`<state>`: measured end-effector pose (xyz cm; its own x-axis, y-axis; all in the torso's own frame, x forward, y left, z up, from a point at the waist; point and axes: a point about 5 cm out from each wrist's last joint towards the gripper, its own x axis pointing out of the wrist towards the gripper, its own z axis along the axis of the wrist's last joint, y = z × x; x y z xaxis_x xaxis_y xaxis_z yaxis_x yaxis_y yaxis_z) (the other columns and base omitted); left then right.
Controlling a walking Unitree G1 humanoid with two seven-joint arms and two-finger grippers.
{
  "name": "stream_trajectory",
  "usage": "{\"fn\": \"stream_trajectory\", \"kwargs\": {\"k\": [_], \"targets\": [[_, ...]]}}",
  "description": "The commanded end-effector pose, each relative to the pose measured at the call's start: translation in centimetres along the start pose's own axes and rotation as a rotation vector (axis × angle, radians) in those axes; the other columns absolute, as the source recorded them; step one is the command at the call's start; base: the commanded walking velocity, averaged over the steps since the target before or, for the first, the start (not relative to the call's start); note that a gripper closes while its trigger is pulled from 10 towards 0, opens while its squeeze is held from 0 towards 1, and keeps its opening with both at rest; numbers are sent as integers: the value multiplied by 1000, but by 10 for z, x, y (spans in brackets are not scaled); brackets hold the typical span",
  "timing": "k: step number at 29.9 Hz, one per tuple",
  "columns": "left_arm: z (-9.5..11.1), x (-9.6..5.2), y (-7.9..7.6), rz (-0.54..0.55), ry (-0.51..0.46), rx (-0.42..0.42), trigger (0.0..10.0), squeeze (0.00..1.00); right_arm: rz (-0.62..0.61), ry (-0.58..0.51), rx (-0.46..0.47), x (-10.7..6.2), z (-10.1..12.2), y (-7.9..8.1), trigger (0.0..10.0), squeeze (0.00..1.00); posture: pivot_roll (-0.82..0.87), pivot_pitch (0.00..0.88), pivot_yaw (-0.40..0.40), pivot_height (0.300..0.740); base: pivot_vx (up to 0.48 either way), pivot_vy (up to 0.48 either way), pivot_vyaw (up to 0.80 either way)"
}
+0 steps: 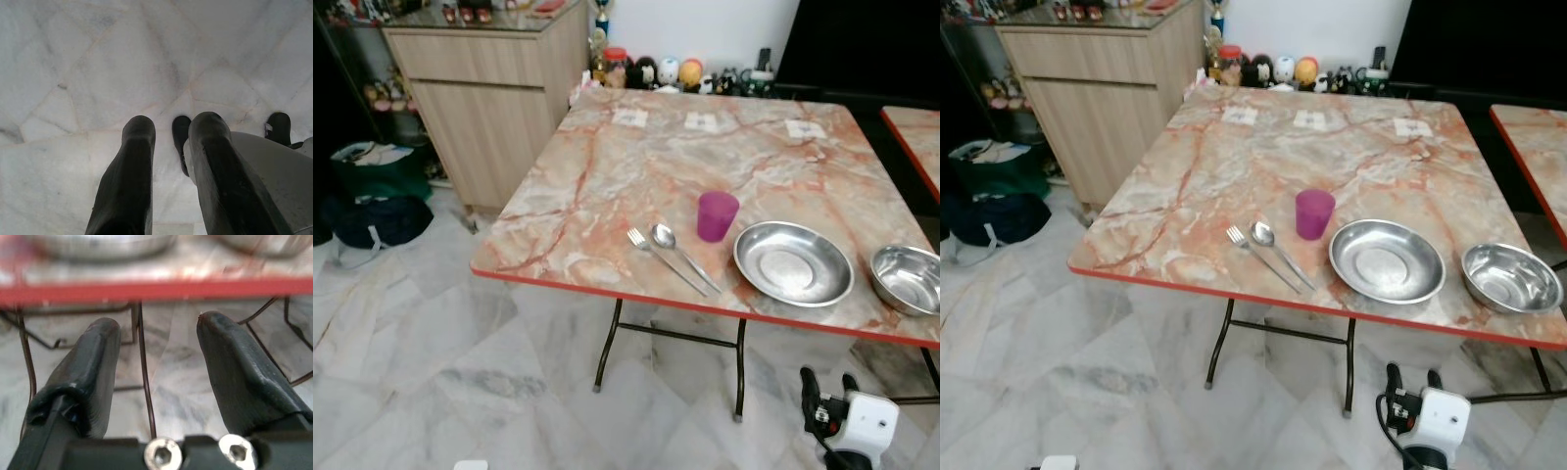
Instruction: Setting the table
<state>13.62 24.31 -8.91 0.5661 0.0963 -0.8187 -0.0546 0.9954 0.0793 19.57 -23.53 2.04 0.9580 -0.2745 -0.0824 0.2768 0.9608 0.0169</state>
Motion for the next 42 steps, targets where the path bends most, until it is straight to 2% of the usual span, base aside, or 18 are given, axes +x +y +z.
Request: {"fn": "stream_trajectory", "kwargs": {"k": [1, 2, 3, 6, 7, 8, 9, 13, 15, 16, 18, 26, 32, 42], "targets": [[-2, -1, 3, 1, 10, 16, 10000, 0, 1, -25, 17, 5, 8, 2, 10000, 0, -98, 0, -23, 740, 0, 0, 0], [-2, -1, 3, 2, 9, 17, 10000, 0, -18, -48, 45, 10, 18, 3, 10000, 678, -95, 0, -23, 740, 0, 0, 0], [-3, -1, 3, 3, 9, 17, 10000, 0, -34, -63, 76, 15, 25, 3, 10000, 1000, -94, 0, -23, 740, 0, 0, 0], [-3, -1, 3, 4, 9, 15, 10000, 0, -69, -93, 149, 32, 42, 5, 10000, 1000, -90, 0, -22, 740, 0, 0, 0], [-4, -2, 3, 3, 11, 15, 10000, 0, -80, -94, 186, 42, 49, 6, 10000, 643, -87, 0, -22, 740, 0, 0, 0], [-4, -2, 2, 2, 12, 15, 10000, 0, -83, -91, 203, 47, 52, 8, 10000, 420, -85, 0, -23, 740, 0, 0, 0], [-5, -2, 2, 1, 13, 14, 10000, 0, -83, -88, 213, 51, 53, 9, 10000, 0, -85, 0, -23, 740, 0, 0, 0], [-5, -2, 2, 4, 13, 7, 10000, 0, -108, -59, 273, 66, 59, 14, 10000, 0, -63, 0, -32, 740, 0, 0, 0], [-4, 0, -2, 1, 12, 6, 10000, 0, -124, -54, 309, 70, 61, 15, 10000, 0, -62, 0, -32, 740, 0, 0, 0], [-2, 1, -8, -2, 12, 4, 10000, 0, -151, -41, 374, 74, 63, 16, 10000, 0, -58, 0, -33, 740, 0, 0, 0], [-1, 2, -10, -3, 13, 3, 10000, 0, -165, -34, 403, 76, 63, 16, 10000, 0, -57, 0, -32, 740, 0, 0, 0], [0, 3, -15, -11, 13, 7, 10000, 0, -336, 56, 545, 87, 54, 3, 10000, 0, -60, 0, -25, 740, 0, 0, 0], [3, 4, -18, -15, 8, 8, 10000, 0, -377, 115, 528, 97, 50, -1, 10000, 0, -58, 0, -23, 740, 0, 0, 0], [3, 5, -21, -13, 9, 6, 10000, 0, -343, 145, 527, 116, 56, 11, 10000, 0, -42, 0, -25, 740, 0, 0, 0]]}}
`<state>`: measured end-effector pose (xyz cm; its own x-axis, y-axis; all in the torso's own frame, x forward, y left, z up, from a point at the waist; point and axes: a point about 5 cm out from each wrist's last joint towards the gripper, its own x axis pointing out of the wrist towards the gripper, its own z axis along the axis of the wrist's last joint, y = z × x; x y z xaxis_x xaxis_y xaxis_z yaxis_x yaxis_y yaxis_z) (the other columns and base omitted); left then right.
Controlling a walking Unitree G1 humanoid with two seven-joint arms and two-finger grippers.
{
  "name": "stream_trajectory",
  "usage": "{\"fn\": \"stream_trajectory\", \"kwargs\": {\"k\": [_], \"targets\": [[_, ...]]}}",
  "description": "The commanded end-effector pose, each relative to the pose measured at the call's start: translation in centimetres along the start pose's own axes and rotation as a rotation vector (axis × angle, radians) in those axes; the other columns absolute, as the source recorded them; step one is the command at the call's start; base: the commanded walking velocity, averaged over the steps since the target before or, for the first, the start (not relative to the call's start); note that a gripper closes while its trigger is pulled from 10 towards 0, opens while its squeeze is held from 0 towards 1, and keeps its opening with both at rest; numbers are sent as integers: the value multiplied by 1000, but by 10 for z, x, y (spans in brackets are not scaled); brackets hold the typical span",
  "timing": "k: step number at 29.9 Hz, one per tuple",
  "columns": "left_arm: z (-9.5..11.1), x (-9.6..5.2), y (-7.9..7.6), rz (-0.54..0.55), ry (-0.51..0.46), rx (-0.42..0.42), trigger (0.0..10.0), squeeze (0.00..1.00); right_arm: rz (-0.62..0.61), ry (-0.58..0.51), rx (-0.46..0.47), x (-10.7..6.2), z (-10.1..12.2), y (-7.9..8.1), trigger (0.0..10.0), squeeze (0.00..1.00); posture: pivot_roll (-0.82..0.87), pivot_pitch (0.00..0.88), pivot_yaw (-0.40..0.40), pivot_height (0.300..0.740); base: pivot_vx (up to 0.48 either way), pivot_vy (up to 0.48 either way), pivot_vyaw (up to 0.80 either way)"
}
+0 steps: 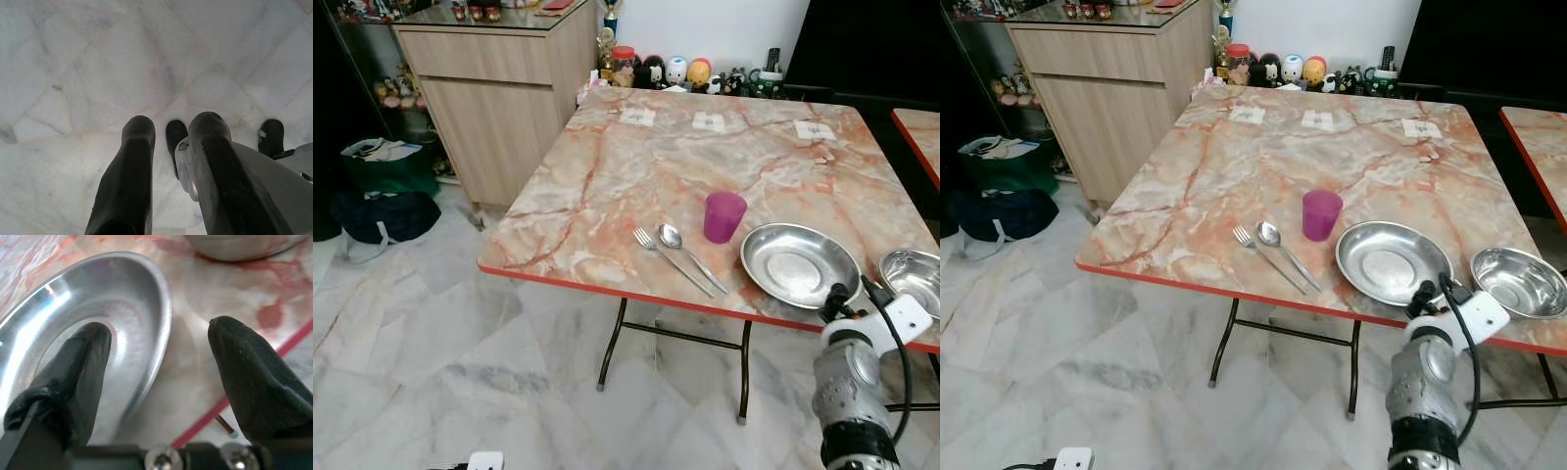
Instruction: Setting the table
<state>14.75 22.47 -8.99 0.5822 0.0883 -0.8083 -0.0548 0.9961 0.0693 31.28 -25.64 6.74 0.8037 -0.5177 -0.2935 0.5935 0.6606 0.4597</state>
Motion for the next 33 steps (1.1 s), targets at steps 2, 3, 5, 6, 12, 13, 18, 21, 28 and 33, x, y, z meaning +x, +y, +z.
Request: {"fn": "stream_trajectory", "kwargs": {"k": [2, 3, 5, 6, 12, 13, 18, 21, 28, 33], "targets": [[-6, -1, -2, -6, 30, 11, 10000, 0, -16, 23, -23, 4, -2, 0, 10000, 0, -41, 0, -22, 740, 0, 0, 0], [-6, -1, -3, -7, 31, 12, 10000, 0, -19, 24, -21, 4, -2, 0, 10000, 0, -40, 0, -22, 740, 0, 0, 0], [-6, -1, -3, -8, 33, 12, 10000, 0, -20, 26, -20, 5, -2, 1, 10000, 0, -40, 0, -22, 740, 0, 0, 0], [-7, -1, -4, -9, 33, 13, 10000, 0, -21, 36, -25, 6, -3, 3, 10000, 0, -37, 0, -22, 740, 0, 0, 0], [-7, -1, -4, -8, 33, 13, 10000, 0, -26, 64, -46, 8, -6, 7, 235, 0, -34, 0, -22, 740, 0, 0, 0], [-7, -1, -4, -8, 34, 13, 10000, 0, -26, 68, -51, 8, -6, 7, 0, 0, -34, 0, -23, 740, 0, 0, 0], [-8, -2, -2, -6, 38, 12, 10000, 0, -24, 88, -69, 9, -10, 12, 10000, 0, -30, 0, -23, 740, 0, 0, 0], [-9, -2, -2, -6, 40, 12, 10000, 0, -28, 90, -68, 9, -11, 12, 10000, 0, -27, 0, -25, 740, 0, 0, 0], [-12, -3, -1, -5, 48, 7, 10000, 0, -53, 99, -76, 10, -14, 11, 0, 0, -24, 0, -27, 740, 0, 0, 0], [-13, -3, 0, -6, 50, 4, 10000, 0, -78, 97, -80, 10, -14, 8, 0, 0, -23, 0, -28, 740, 0, 0, 0]]}}
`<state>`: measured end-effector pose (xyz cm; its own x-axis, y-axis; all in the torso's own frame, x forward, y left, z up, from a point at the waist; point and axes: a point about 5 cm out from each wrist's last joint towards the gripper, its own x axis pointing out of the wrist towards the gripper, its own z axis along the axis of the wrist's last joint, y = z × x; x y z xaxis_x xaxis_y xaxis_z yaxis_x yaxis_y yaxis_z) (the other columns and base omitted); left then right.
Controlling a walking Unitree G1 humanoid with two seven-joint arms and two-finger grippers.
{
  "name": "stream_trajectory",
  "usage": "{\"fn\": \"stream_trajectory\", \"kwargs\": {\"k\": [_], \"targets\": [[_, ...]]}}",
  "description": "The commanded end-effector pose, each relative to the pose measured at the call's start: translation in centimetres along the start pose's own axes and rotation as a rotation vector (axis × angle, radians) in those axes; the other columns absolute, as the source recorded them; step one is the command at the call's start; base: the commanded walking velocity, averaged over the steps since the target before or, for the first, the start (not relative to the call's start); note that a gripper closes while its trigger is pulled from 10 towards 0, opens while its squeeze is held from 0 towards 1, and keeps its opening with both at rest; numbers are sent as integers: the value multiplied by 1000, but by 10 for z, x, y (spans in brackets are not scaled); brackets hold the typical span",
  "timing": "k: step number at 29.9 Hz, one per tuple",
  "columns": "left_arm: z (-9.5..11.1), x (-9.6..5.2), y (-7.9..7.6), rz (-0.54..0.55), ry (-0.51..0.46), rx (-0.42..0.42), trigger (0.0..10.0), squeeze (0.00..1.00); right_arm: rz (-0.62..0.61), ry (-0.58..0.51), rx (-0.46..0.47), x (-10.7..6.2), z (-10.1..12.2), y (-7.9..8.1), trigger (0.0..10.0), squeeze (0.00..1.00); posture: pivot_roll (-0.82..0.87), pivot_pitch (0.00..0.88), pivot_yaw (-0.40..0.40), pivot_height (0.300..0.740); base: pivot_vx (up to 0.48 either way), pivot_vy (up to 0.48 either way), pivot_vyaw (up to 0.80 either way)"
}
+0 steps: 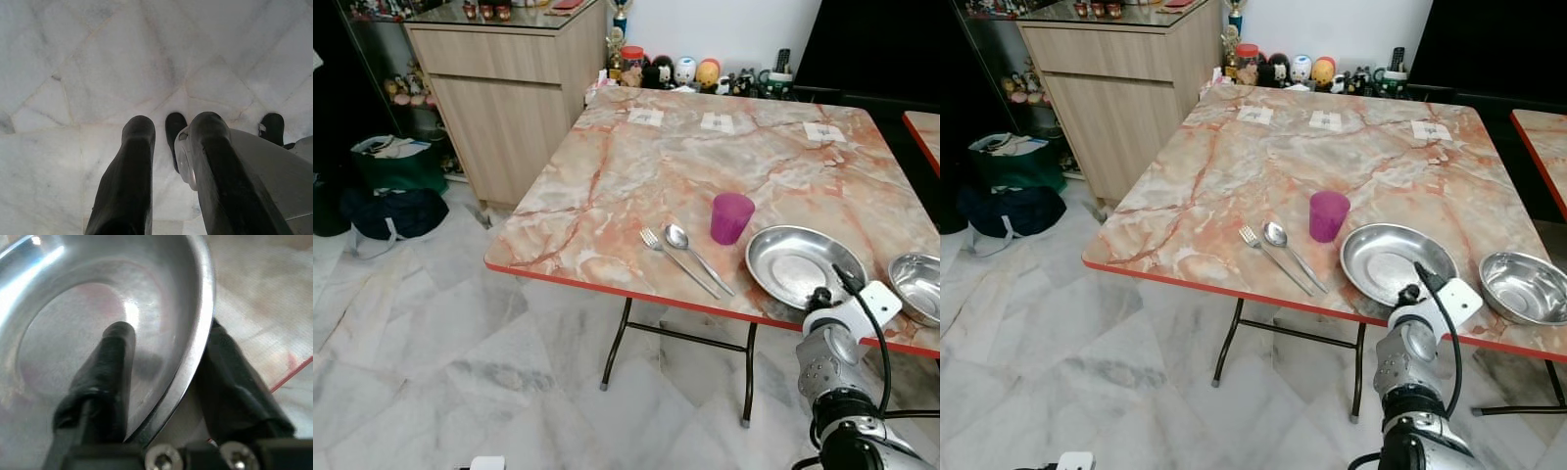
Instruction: Setting the table
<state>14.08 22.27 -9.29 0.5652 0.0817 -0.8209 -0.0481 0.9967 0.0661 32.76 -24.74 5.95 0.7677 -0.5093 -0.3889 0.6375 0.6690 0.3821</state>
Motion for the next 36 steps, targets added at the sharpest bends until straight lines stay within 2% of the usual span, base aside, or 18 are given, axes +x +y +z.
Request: {"fn": "stream_trajectory", "kwargs": {"k": [1, 10, 12, 13, 17, 22, 24, 25, 26, 29, 33, 36], "targets": [[-6, -1, 1, 0, 29, 0, 10000, 0, -25, 10, -10, 1, -1, -3, 0, 0, -23, 0, -28, 740, 0, 0, 0], [-5, -1, 0, -7, 26, 6, 10000, 0, -85, -60, -22, 1, 6, -9, 0, 0, -19, 0, -33, 740, 0, 0, 0], [-5, -1, 0, -9, 25, 10, 10000, 0, -106, -94, -42, 0, 9, -12, 0, 0, -18, 0, -33, 740, 0, 0, 0], [-5, -1, 0, -10, 26, 11, 10000, 0, -123, -152, -67, -1, 14, -14, 0, 0, -18, 0, -33, 740, 0, 0, 0], [-5, -1, 0, -13, 26, 18, 10000, 0, -121, -259, -128, -5, 24, -11, 0, 0, -23, 0, -30, 740, 0, 0, 0], [-3, 0, -2, -17, 22, 23, 10000, 0, -187, -309, -100, -7, 30, -18, 0, 0, -26, 0, -29, 740, 0, 0, 0], [-3, 0, -2, -17, 19, 25, 10000, 0, -155, -381, -144, -10, 38, -13, 0, 0, -24, 0, -30, 740, 0, 0, 0], [-3, 0, -2, -17, 19, 25, 10000, 0, -155, -381, -144, -10, 38, -13, 0, 0, -24, 0, -30, 740, 0, 0, 0], [-2, 0, -2, -15, 15, 24, 10000, 0, -129, -468, -195, -16, 47, -8, 0, 0, -24, 0, -30, 740, 0, 0, 0], [-1, 0, -1, -10, 10, 21, 10000, 0, -96, -581, -229, -25, 61, -2, 0, 0, -28, 0, -28, 740, 0, 0, 0], [-1, 0, -2, -9, 10, 23, 10000, 0, -49, -651, -252, -33, 72, 4, 0, 0, -34, 0, -26, 740, 0, 0, 0], [0, 0, -2, -6, 1, 17, 10000, 0, 27, -789, -319, -51, 92, 13, 0, 0, -32, 0, -30, 740, 0, 0, 0]]}}
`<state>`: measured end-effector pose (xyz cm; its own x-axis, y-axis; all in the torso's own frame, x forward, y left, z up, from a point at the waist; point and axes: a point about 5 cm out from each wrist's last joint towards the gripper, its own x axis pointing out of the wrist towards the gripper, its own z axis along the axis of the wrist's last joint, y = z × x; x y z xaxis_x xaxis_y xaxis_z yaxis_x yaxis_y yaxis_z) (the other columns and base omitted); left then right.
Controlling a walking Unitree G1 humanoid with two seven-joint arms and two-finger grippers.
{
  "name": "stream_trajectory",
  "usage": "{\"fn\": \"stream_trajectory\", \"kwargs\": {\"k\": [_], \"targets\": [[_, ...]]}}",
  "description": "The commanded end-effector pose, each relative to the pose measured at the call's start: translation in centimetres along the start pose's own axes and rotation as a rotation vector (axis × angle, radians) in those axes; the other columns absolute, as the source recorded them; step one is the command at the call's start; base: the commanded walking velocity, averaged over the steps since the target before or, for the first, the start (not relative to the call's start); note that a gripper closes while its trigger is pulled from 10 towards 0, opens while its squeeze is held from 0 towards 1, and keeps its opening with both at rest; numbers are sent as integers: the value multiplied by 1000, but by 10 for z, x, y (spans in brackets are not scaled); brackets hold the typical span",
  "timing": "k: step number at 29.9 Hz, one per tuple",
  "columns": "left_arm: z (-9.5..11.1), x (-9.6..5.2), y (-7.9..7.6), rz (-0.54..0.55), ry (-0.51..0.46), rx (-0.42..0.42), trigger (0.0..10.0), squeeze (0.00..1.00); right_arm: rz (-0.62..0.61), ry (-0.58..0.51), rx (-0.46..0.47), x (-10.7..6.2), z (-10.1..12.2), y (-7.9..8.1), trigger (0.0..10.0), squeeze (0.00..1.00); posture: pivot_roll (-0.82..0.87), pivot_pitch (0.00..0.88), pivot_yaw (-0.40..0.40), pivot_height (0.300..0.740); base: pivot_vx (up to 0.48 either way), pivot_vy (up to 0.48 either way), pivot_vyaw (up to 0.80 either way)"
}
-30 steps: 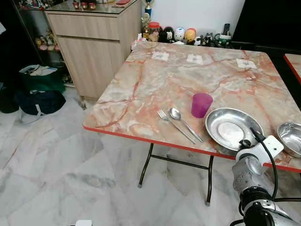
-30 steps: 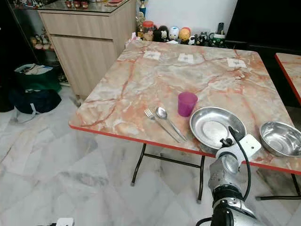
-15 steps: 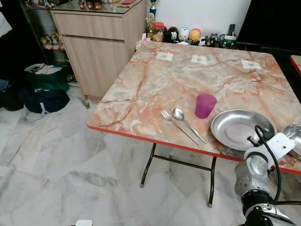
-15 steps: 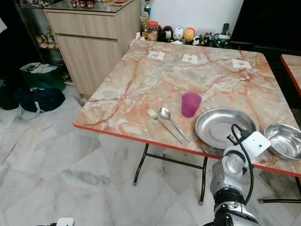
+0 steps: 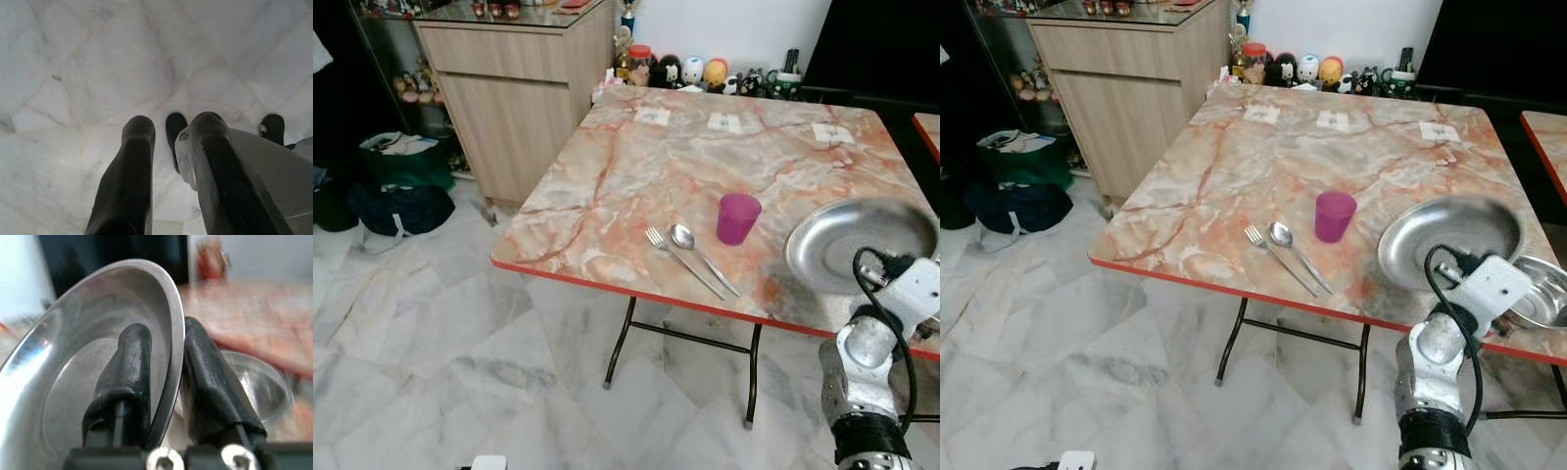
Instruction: Setting the table
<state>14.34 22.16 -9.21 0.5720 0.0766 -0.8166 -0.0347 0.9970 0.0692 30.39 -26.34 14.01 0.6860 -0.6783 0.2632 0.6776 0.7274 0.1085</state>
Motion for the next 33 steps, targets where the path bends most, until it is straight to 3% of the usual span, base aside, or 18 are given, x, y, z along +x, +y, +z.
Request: {"fn": "stream_trajectory", "kwargs": {"k": [1, 5, 6, 7, 8, 9, 10, 12, 13, 15, 17, 25, 33], "targets": [[-2, 0, -1, -1, 9, 4, 10000, 0, 33, -99, -17, 4, 21, 2, 0, 0, -32, 0, -30, 740, 0, 0, 0], [-1, 0, -2, 1, 3, 3, 10000, 0, 48, -178, -12, 2, 44, 3, 118, 0, -41, 0, -31, 740, 0, 0, 0], [-2, 0, -3, 1, 5, 7, 10000, 0, 112, -177, 46, 0, 52, 14, 2078, 0, -50, 0, -27, 740, 0, 0, 0], [-2, 0, -3, 1, 6, 9, 10000, 0, 183, -165, 92, -2, 54, 24, 7686, 0, -52, 0, -28, 740, 0, 0, 0], [-2, 0, -3, 1, 6, 9, 10000, 0, 232, -156, 123, -5, 55, 31, 7686, 0, -52, 0, -28, 740, 0, 0, 0], [-3, 0, -3, 1, 10, 19, 10000, 0, 438, -99, 209, -17, 55, 57, 10000, 0, -57, 0, -27, 740, 0, 0, 0], [-3, 0, -3, 1, 10, 19, 10000, 0, 438, -99, 209, -17, 55, 57, 10000, 0, -57, 0, -27, 740, 0, 0, 0], [-3, 0, -3, 8, 14, 23, 10000, 0, 694, 13, 339, -46, 51, 90, 10000, 0, -59, 1, -28, 740, 0, 0, 0], [-3, 0, -3, 8, 14, 23, 10000, 0, 694, 13, 339, -46, 51, 90, 10000, 0, -59, 1, -28, 740, 0, 0, 0], [-4, 0, -3, 19, 13, 18, 10000, 0, 857, 45, 335, -71, 47, 107, 10000, 0, -45, 0, -35, 740, 0, 0, 0], [-4, -1, -2, 28, 8, 2, 10000, 0, 901, 60, 353, -78, 47, 113, 10000, 0, -41, 0, -39, 740, 0, 0, 0], [-7, -2, 5, 67, 7, -19, 10000, 0, 983, 69, 391, -80, 54, 118, 10000, 0, -29, 0, -46, 740, 0, 0, 0], [-8, -3, 6, 67, 6, -12, 10000, 0, 888, 68, 349, -76, 50, 115, 10000, 0, -30, 0, -45, 740, 0, -264, 0]]}}
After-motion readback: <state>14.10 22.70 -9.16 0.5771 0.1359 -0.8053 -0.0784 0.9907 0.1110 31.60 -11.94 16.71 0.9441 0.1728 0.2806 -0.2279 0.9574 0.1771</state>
